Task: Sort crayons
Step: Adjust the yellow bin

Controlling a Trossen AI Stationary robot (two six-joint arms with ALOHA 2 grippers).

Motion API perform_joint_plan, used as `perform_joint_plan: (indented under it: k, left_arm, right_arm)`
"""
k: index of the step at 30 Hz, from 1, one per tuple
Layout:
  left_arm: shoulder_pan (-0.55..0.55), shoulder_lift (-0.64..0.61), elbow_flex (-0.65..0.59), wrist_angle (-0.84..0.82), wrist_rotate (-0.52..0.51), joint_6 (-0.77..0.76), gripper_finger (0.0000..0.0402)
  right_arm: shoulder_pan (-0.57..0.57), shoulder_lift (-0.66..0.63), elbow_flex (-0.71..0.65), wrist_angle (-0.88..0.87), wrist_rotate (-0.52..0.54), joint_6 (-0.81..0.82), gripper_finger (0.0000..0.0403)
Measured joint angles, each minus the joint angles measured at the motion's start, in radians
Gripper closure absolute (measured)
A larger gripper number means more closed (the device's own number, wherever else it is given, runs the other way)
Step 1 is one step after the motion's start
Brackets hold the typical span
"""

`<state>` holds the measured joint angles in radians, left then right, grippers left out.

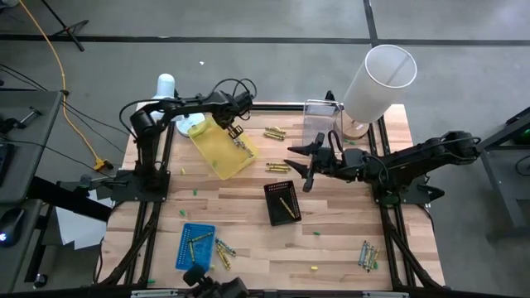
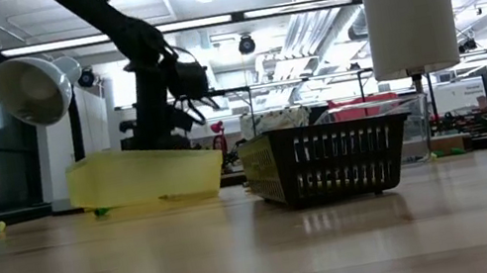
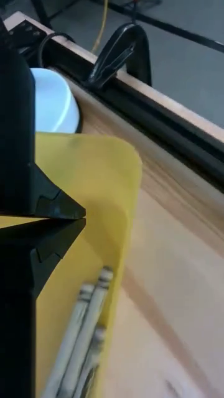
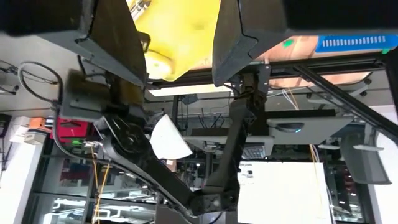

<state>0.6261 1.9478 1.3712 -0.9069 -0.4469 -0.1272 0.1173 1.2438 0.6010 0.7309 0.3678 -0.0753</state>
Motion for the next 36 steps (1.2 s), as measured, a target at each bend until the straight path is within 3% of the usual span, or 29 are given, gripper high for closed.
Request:
perform_joint_plan:
  k: [5,10,13,17,22,26,29,32,36]
  left_arm:
    - [0.002,0.033,0.0,0.101,-0.066,0.043,0.0401]
    - [0.002,0.034,0.0,0.257,-0.088,0.181,0.0401]
    - [0.002,0.034,0.0,0.38,-0.045,0.294,0.0401]
    - [-0.003,0.034,0.0,0.51,0.092,0.419,0.0401]
    - [-0.036,-0.015,0.001,0.444,0.079,0.492,0.0401]
    - [-0.067,-0.107,0.002,0.27,0.096,0.377,0.0401]
    - [-0.102,-0.176,-0.015,0.162,0.228,0.218,0.0401]
    - [-0.171,-0.239,-0.095,0.179,0.357,0.108,0.0401]
    - [-0.284,-0.28,-0.237,0.248,0.325,-0.007,0.0401]
  right_arm:
    - [0.0,0.0,0.0,-0.002,0.0,0.0,0.0224]
    - [0.0,0.0,0.0,-0.002,0.0,0.0,0.0224]
    - [0.0,0.0,0.0,-0.002,0.0,0.0,0.0224]
    - [0.0,0.0,0.0,-0.002,0.0,0.0,0.0224]
    - [0.0,0.0,0.0,-0.028,0.0,0.0,0.0224]
    - [0.0,0.0,0.0,-0.037,-0.001,-0.002,0.0224]
    - [0.0,0.0,0.0,-0.032,0.0,-0.002,0.0224]
    - [0.0,0.0,0.0,-0.031,-0.001,0.016,0.0224]
    - [0.0,0.0,0.0,-0.034,-0.001,0.041,0.0224]
